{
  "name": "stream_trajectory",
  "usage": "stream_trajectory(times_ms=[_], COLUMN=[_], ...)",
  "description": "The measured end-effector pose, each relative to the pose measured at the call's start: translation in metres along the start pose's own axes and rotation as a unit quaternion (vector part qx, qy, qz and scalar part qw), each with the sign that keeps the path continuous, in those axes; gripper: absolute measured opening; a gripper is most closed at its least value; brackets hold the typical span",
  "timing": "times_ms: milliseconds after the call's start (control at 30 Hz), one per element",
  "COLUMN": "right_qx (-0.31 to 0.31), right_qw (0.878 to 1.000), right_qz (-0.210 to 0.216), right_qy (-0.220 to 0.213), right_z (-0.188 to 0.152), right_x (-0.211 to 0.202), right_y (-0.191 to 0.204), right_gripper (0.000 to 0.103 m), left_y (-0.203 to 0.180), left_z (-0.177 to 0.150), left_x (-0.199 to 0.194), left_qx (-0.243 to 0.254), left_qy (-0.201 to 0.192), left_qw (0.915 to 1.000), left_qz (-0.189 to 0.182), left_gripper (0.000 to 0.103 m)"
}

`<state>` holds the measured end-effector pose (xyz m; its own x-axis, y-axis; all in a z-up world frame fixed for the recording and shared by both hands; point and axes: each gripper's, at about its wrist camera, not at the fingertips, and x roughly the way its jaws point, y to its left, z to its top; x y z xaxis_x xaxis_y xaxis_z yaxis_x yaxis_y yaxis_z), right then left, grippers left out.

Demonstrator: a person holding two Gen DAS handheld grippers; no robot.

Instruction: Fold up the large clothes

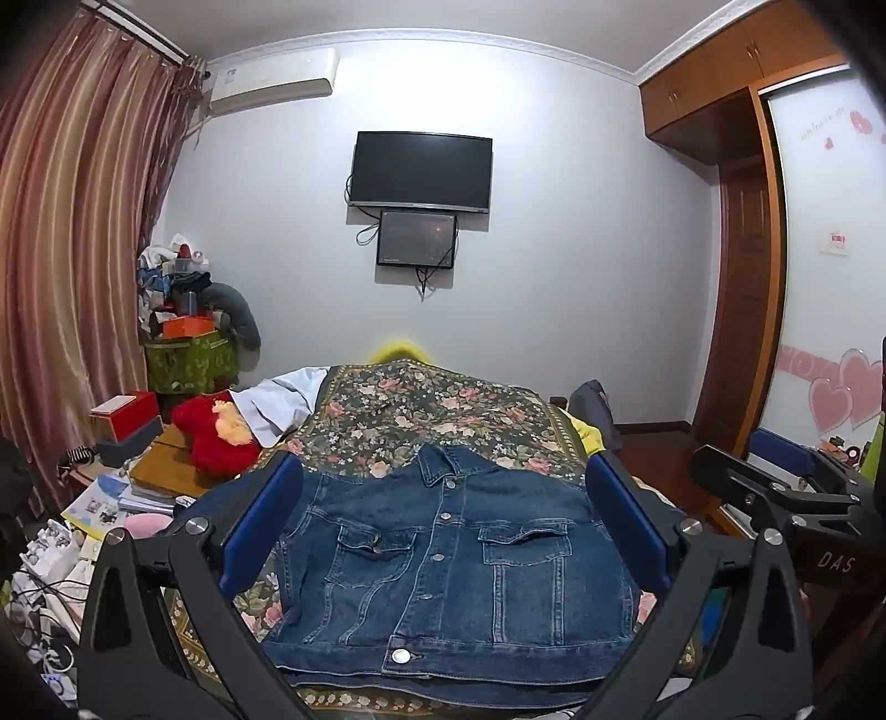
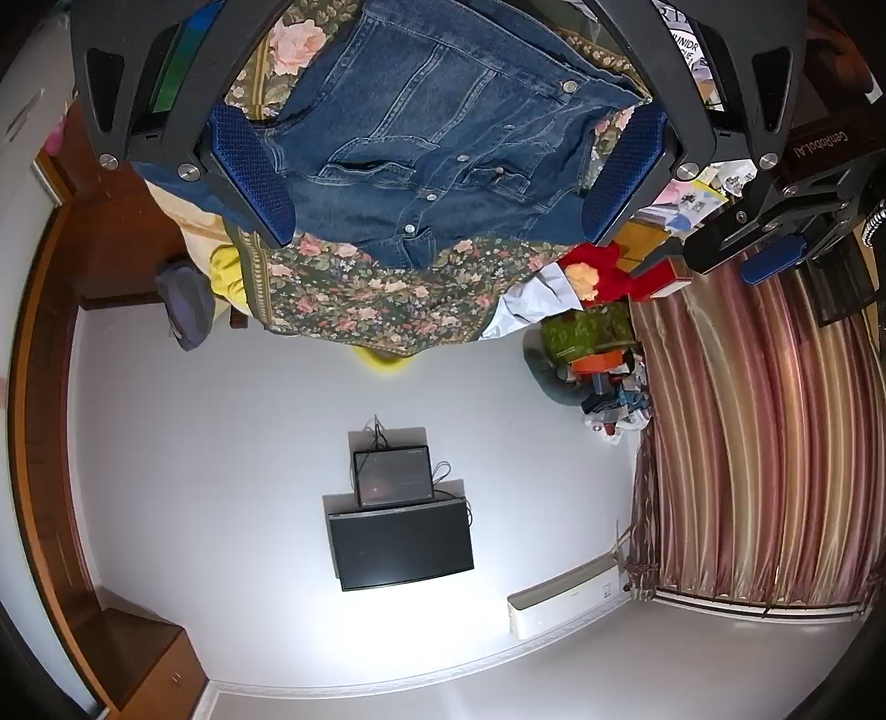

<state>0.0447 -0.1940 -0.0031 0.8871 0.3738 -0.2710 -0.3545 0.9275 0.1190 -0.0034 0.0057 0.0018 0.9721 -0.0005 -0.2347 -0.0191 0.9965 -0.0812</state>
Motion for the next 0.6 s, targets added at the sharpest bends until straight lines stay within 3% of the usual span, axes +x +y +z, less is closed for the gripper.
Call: stream_trajectory(times_ms=[600], right_qx=[0.0], right_qw=[1.0], right_qz=[0.0], right_qy=[-0.001], right_z=[0.0], right_x=[0.003], right_y=[0.0], right_gripper=[0.103], left_y=[-0.011], left_z=[0.003], left_x=[0.001], left_qx=[0.014], left_qy=[-0.003], left_qw=[0.9999], left_qz=[0.002], left_gripper=[0.103])
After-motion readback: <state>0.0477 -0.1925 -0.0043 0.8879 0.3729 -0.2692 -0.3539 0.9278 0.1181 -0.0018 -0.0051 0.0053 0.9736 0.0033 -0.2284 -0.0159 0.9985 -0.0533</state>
